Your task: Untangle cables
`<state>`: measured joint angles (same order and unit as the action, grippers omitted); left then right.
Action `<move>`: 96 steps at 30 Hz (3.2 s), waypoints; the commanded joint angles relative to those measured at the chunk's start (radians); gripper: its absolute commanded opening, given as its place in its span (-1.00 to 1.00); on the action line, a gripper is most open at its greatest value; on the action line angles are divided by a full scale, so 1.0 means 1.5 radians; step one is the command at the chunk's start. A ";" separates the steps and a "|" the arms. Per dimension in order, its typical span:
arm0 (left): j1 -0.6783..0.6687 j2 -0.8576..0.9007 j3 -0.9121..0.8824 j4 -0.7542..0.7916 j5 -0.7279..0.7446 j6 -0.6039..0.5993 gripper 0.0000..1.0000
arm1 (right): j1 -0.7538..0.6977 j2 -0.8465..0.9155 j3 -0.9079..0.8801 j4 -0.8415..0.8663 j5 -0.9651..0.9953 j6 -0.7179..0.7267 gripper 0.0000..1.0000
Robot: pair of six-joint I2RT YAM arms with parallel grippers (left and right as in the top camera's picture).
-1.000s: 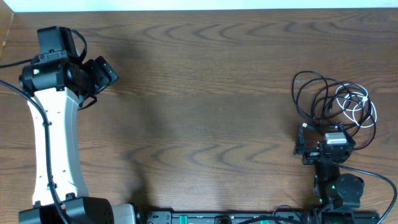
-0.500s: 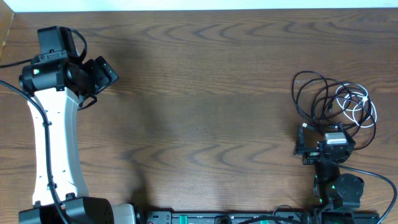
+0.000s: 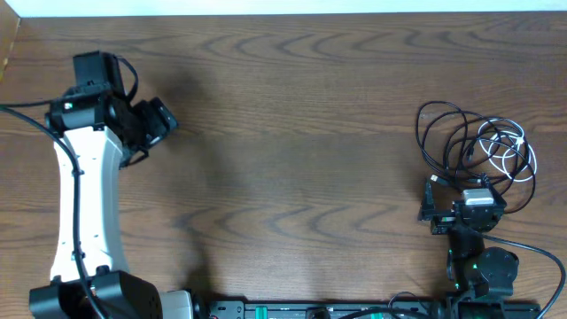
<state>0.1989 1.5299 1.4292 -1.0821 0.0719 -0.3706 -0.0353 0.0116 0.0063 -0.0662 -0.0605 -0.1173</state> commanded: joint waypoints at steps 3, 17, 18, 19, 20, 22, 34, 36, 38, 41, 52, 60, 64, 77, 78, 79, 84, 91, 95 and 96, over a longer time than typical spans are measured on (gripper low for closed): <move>-0.001 0.001 -0.030 -0.003 -0.009 -0.006 0.87 | -0.005 -0.004 -0.001 -0.003 -0.006 -0.008 0.98; -0.012 -0.017 -0.035 0.019 -0.009 -0.006 0.87 | -0.005 -0.004 -0.001 -0.003 -0.006 -0.008 0.99; -0.017 -0.026 -0.038 0.034 -0.009 -0.006 0.87 | -0.005 -0.004 -0.001 -0.003 -0.006 -0.008 0.98; -0.023 -0.039 -0.046 0.058 -0.009 -0.006 0.87 | -0.005 -0.004 -0.001 -0.003 -0.006 -0.008 0.99; -0.028 -0.051 -0.055 0.081 -0.009 -0.006 0.87 | -0.005 -0.004 -0.001 -0.003 -0.006 -0.008 0.98; -0.039 -0.089 -0.088 0.157 -0.009 -0.006 0.87 | -0.005 -0.004 -0.001 -0.003 -0.006 -0.008 0.98; -0.045 -0.395 -0.396 0.465 -0.009 -0.006 0.87 | -0.005 -0.004 -0.001 -0.003 -0.006 -0.008 0.99; -0.045 -0.456 -0.447 0.477 -0.009 -0.006 0.87 | -0.005 -0.004 -0.001 -0.003 -0.006 -0.007 0.99; -0.045 -0.515 -0.496 0.485 -0.009 -0.006 0.87 | -0.005 -0.004 -0.001 -0.003 -0.006 -0.008 0.98; -0.045 -0.610 -0.570 0.487 -0.009 -0.006 0.87 | -0.005 -0.004 -0.001 -0.003 -0.007 -0.008 0.99; -0.045 -0.865 -0.720 0.530 -0.029 0.014 0.87 | -0.005 -0.004 -0.001 -0.003 -0.006 -0.008 0.98; -0.045 -0.977 -0.800 0.659 -0.034 0.014 0.87 | -0.005 -0.004 -0.001 -0.003 -0.006 -0.008 0.98; -0.045 -1.003 -0.851 0.741 -0.034 0.014 0.87 | -0.005 -0.004 -0.001 -0.003 -0.006 -0.008 0.98; -0.045 -1.019 -0.950 0.845 -0.043 0.047 0.87 | -0.005 -0.004 -0.001 -0.003 -0.006 -0.008 0.98; -0.045 -1.019 -0.950 0.832 -0.043 0.047 0.87 | -0.005 -0.004 -0.001 -0.003 -0.006 -0.008 0.99; -0.045 -1.019 -0.950 0.822 -0.042 0.047 0.87 | -0.005 -0.004 -0.001 -0.003 -0.006 -0.008 0.99; -0.047 -1.019 -0.950 0.741 -0.038 0.049 0.87 | -0.005 -0.004 -0.001 -0.003 -0.006 -0.008 0.98; -0.050 -1.012 -0.950 0.674 -0.015 0.080 0.88 | -0.005 -0.004 -0.001 -0.003 -0.006 -0.008 0.99; -0.050 -0.980 -0.950 0.675 0.012 0.091 0.87 | -0.005 -0.004 -0.001 -0.003 -0.006 -0.007 0.99; -0.052 -0.966 -0.950 0.677 0.033 0.112 0.87 | -0.005 -0.004 -0.001 -0.003 -0.006 -0.008 0.98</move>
<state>0.1287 0.0376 0.0151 -0.0235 0.0563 -0.2707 -0.0353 0.0109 0.0063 -0.0666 -0.0605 -0.1177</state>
